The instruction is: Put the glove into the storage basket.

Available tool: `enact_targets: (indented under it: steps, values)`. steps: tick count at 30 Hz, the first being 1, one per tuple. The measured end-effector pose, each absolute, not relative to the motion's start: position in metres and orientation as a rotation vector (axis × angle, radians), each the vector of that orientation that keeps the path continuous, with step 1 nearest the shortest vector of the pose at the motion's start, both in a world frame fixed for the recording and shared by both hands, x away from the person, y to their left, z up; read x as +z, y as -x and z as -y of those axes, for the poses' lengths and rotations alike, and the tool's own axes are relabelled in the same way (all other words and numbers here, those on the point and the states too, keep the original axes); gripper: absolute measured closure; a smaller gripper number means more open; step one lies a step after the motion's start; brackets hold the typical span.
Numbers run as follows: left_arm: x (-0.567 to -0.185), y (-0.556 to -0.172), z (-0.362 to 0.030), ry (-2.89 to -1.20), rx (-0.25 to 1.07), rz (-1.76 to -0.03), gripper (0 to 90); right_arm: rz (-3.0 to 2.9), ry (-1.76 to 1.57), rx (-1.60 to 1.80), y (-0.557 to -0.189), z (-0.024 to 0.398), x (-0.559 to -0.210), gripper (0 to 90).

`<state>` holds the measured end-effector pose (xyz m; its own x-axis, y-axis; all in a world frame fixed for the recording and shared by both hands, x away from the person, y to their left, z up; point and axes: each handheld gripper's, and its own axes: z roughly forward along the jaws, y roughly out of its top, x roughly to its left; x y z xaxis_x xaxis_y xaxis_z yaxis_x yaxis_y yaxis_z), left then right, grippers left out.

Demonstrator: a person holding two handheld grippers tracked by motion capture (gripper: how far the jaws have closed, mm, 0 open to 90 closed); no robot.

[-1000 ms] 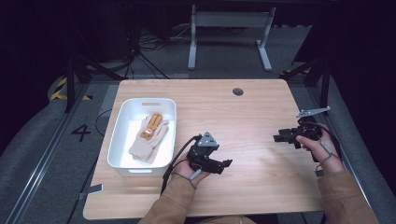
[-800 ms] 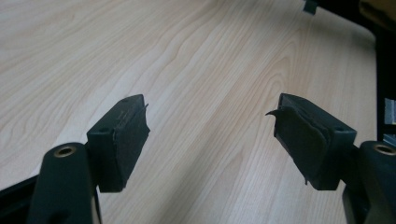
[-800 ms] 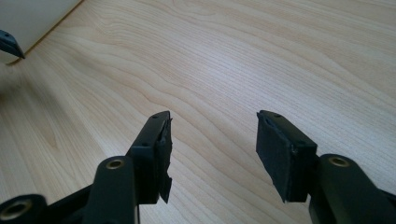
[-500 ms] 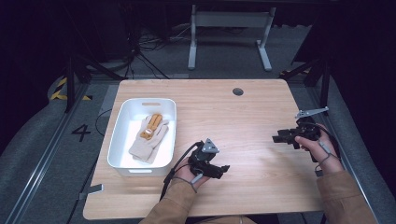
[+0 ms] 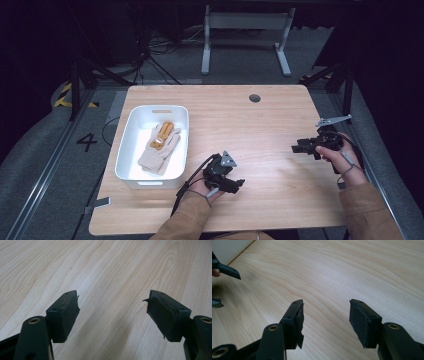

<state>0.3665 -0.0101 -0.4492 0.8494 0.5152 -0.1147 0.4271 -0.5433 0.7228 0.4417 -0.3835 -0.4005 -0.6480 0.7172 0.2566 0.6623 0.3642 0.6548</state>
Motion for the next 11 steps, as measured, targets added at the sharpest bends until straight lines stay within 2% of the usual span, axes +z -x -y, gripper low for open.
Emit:
enact_targets:
  steps: [11]
  values:
    - [-0.4482,-0.3664,0.01,-2.225,0.142,-0.683,25.9,-2.534,-1.283,1.165,-0.4418,0.3831,-0.4006,46.1]
